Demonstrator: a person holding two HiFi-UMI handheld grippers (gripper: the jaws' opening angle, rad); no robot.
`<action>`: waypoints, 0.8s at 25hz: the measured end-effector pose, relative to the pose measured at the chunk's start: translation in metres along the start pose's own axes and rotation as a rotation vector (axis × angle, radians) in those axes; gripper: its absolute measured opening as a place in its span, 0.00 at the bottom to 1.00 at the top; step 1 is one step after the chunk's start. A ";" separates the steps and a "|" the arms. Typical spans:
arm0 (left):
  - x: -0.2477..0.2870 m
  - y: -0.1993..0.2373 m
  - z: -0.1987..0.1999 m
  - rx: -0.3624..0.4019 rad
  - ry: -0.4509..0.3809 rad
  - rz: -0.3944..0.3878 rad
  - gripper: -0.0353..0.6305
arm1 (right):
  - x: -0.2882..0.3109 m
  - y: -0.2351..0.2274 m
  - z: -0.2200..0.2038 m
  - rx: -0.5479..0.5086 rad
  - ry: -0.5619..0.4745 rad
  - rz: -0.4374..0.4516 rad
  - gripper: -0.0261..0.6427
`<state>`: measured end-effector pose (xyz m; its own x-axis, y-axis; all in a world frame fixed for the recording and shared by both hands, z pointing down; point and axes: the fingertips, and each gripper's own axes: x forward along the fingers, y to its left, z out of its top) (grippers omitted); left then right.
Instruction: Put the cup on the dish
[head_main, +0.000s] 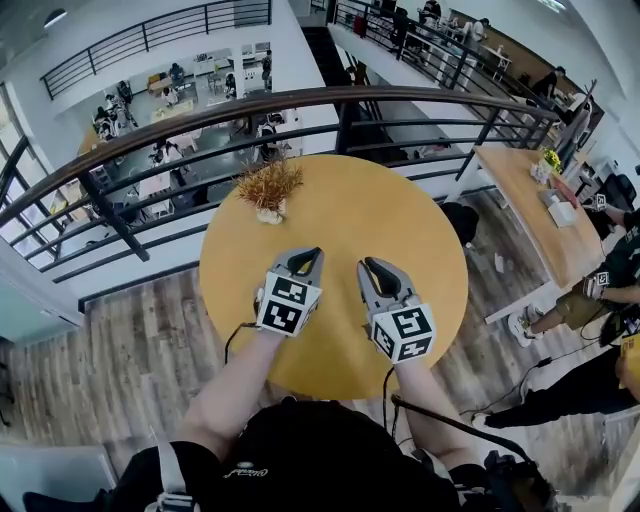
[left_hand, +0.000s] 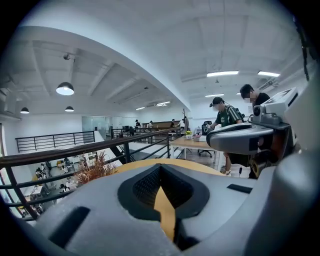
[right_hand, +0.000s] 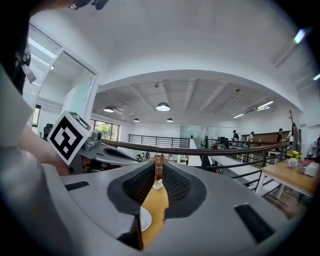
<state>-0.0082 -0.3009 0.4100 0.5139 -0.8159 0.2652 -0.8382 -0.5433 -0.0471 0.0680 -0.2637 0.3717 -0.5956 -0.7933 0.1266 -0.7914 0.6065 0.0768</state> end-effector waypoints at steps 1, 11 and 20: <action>-0.001 -0.001 0.003 0.001 -0.006 -0.004 0.06 | -0.002 -0.001 0.001 0.002 -0.002 -0.005 0.08; 0.007 -0.044 0.028 0.018 -0.050 -0.066 0.06 | -0.011 -0.004 -0.002 0.048 -0.009 -0.026 0.08; 0.016 -0.063 0.030 0.032 -0.050 -0.080 0.06 | -0.024 -0.022 -0.012 0.122 0.002 -0.074 0.08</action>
<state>0.0584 -0.2852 0.3888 0.5881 -0.7780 0.2210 -0.7884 -0.6124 -0.0582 0.1013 -0.2568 0.3792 -0.5349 -0.8353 0.1273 -0.8440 0.5353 -0.0343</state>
